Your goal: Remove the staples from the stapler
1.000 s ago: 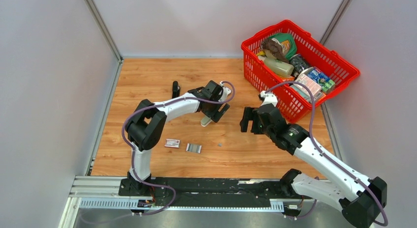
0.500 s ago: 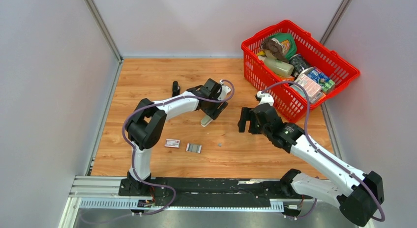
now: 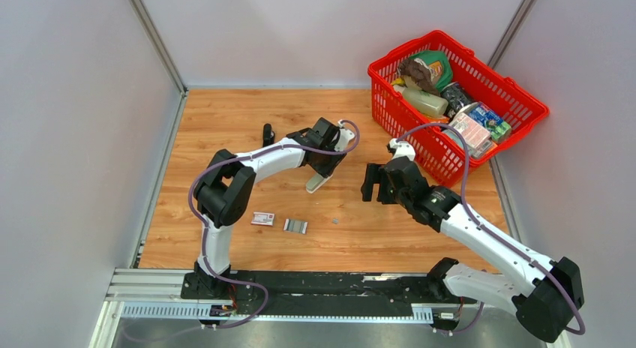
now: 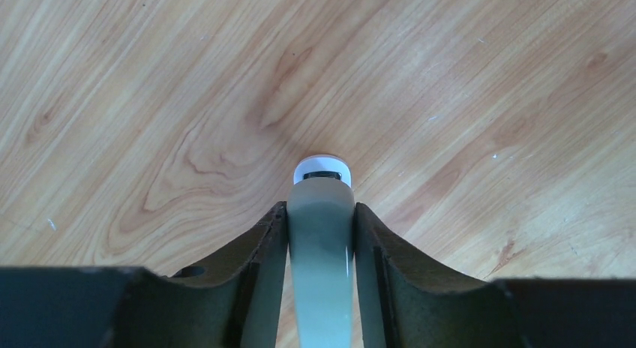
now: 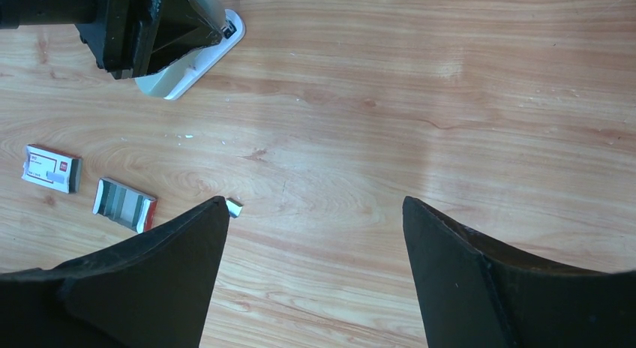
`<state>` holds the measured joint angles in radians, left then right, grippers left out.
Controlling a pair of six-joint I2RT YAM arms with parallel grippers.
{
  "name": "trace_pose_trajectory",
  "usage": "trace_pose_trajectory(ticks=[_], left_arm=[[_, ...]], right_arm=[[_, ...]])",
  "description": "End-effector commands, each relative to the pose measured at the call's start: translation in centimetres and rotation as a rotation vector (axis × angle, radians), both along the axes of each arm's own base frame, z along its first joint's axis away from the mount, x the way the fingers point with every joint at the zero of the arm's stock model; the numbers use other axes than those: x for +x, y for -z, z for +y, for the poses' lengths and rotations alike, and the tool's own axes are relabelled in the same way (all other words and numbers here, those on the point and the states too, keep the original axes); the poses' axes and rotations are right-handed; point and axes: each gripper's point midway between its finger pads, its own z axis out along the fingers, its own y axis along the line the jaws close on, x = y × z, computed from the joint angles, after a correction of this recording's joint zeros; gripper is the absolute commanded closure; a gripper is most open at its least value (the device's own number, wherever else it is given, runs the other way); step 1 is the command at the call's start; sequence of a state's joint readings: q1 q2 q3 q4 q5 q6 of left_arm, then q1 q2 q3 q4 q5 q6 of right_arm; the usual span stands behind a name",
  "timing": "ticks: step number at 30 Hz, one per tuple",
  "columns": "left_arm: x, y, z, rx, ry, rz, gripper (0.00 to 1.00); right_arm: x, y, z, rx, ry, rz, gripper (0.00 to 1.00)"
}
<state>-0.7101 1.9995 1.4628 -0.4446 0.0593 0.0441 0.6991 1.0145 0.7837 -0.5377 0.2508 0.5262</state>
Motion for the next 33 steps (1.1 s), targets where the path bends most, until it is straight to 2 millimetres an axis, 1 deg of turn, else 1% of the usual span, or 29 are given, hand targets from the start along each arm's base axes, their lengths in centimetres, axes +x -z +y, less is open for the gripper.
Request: trace_pose_trajectory(ticks=[1, 2, 3, 4, 5, 6, 7, 8, 9, 10, 11, 12, 13, 14, 15, 16, 17, 19, 20, 21, 22, 23, 24, 25, 26, 28, 30, 31, 33], left_arm=[[0.6, -1.6, -0.6, -0.029, 0.019, -0.028, 0.6], [0.5, -1.8, -0.5, -0.03, 0.018, -0.031, 0.68], [0.4, -1.7, -0.4, -0.026, 0.017, -0.027, 0.73], [0.4, -2.2, -0.1, -0.024, 0.009, -0.036, 0.86], [0.3, -2.4, 0.0, -0.024, 0.006, -0.039, 0.94], [0.3, -3.1, 0.1, -0.034, 0.001, -0.049, 1.0], [0.1, -3.5, 0.1, -0.042, -0.001, -0.05, 1.0], [-0.2, -4.4, 0.0, -0.061, 0.005, -0.058, 1.0], [-0.5, -4.8, -0.1, -0.073, 0.011, -0.052, 1.0], [-1.0, -6.0, -0.4, -0.106, 0.026, -0.051, 1.0], [-1.4, -6.3, -0.5, -0.124, 0.033, -0.039, 1.0], [-2.2, -7.8, -1.1, -0.179, 0.067, -0.033, 1.0], [-2.8, -8.1, -1.1, -0.196, 0.076, -0.021, 1.0], [-3.7, -9.7, -1.7, -0.251, 0.109, -0.017, 1.0], [-4.4, -10.8, -1.6, -0.282, 0.124, -0.021, 1.0], [-5.4, -11.3, -2.0, -0.317, 0.158, 0.007, 1.0], [-6.1, -12.6, -1.9, -0.345, 0.173, -0.001, 1.0], [-7.8, -14.4, -2.2, -0.407, 0.23, 0.016, 1.0], [-8.7, -14.8, -2.2, -0.429, 0.256, 0.031, 1.0], [-9.7, -16.1, -2.3, -0.47, 0.293, 0.032, 1.0], [-10.4, -16.2, -2.2, -0.49, 0.29, 0.061, 1.0], [-11.3, -17.4, -2.2, -0.526, 0.322, 0.065, 1.0], [-12.1, -17.5, -2.2, -0.541, 0.335, 0.087, 1.0], [-13.1, -18.5, -2.3, -0.576, 0.369, 0.098, 1.0], [-13.7, -18.7, -2.2, -0.592, 0.38, 0.117, 1.0], [-15.6, -20.0, -1.9, -0.641, 0.436, 0.141, 1.0], [-17.1, -20.7, -1.6, -0.67, 0.484, 0.153, 1.0], [-17.8, -20.6, -1.4, -0.677, 0.497, 0.164, 1.0], [-19.0, -21.4, -1.1, -0.71, 0.527, 0.178, 1.0]], right_arm=[[0.4, -0.8, 0.5, 0.036, -0.001, -0.031, 0.12], [0.4, -0.9, 0.5, 0.039, -0.002, -0.031, 0.12], [0.3, -0.9, 0.4, 0.04, -0.001, -0.031, 0.12], [0.2, -1.1, 0.4, 0.044, -0.001, -0.032, 0.13], [0.2, -1.2, 0.5, 0.052, -0.003, -0.034, 0.13], [0.1, -1.4, 0.5, 0.057, -0.003, -0.036, 0.13], [0.1, -1.5, 0.5, 0.062, -0.004, -0.037, 0.13], [0.0, -1.8, 0.7, 0.073, -0.01, -0.04, 0.14], [-0.2, -2.0, 0.8, 0.08, -0.02, -0.039, 0.14], [-0.2, -2.3, 0.9, 0.087, -0.028, -0.041, 0.14], [-0.4, -2.7, 1.1, 0.094, -0.043, -0.043, 0.15], [-0.5, -3.0, 1.3, 0.102, -0.059, -0.046, 0.16], [-0.7, -3.4, 1.4, 0.104, -0.076, -0.05, 0.16], [-0.9, -4.0, 1.6, 0.114, -0.093, -0.057, 0.17], [-1.1, -4.4, 1.7, 0.123, -0.113, -0.063, 0.17], [-1.4, -4.8, 1.9, 0.134, -0.139, -0.074, 0.17], [-1.7, -5.3, 2.3, 0.151, -0.168, -0.084, 0.17], [-2.5, -6.3, 2.8, 0.177, -0.23, -0.099, 0.18], [-2.5, -6.8, 2.8, 0.183, -0.24, -0.116, 0.18], [-3.3, -7.4, 3.4, 0.21, -0.292, -0.118, 0.18], [-3.6, -8.1, 3.6, 0.225, -0.317, -0.133, 0.18], [-4.0, -8.9, 3.9, 0.242, -0.356, -0.154, 0.19], [-4.4, -9.6, 4.2, 0.255, -0.388, -0.169, 0.21], [-4.6, -10.4, 4.3, 0.266, -0.409, -0.188, 0.22], [-4.9, -11.0, 4.4, 0.273, -0.427, -0.2, 0.23], [-5.4, -12.0, 4.6, 0.282, -0.47, -0.226, 0.24], [-6.1, -13.1, 5.0, 0.292, -0.528, -0.244, 0.26], [-6.5, -13.6, 5.2, 0.299, -0.56, -0.25, 0.27], [-7.3, -14.5, 5.9, 0.322, -0.633, -0.263, 0.3]])
